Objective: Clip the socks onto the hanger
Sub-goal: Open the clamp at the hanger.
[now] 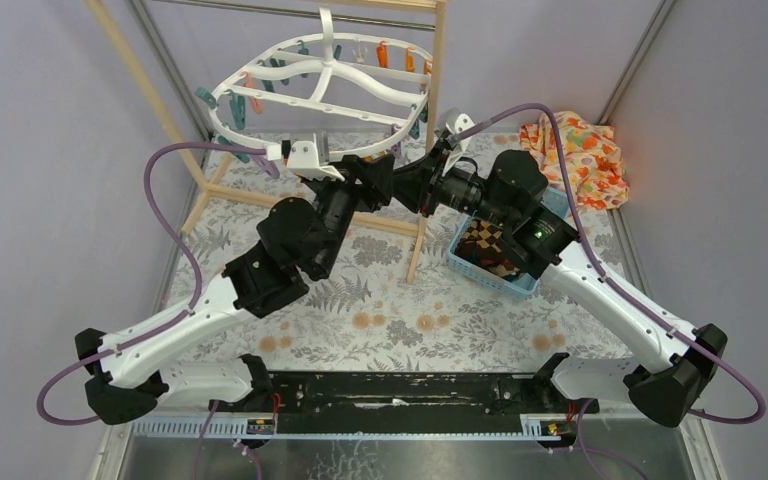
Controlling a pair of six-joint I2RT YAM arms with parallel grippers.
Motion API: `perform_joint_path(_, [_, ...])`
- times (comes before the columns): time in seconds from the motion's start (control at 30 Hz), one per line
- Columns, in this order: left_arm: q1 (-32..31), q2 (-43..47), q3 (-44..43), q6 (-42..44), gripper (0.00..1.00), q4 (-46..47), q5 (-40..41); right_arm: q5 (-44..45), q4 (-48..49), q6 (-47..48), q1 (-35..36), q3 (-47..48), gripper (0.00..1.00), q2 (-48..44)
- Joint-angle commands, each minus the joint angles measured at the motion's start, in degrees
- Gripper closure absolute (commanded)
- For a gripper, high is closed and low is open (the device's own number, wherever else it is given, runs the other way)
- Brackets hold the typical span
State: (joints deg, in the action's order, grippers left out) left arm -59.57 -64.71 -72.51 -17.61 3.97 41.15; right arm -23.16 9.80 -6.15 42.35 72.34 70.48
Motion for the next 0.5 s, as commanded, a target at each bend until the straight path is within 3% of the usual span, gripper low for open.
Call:
perform_joint_path(0.0, [0.51,-0.07,-0.80,0.41,0.39,4.67,-0.17,-1.40,2.84,-0.70,0.62,-0.14,1.00,-1.26])
perform_joint_path(0.47, [0.49,-0.60,-0.09,-0.27,0.52,4.87,0.01,-1.30,2.43,-0.60,0.57,-0.02,1.00,-1.48])
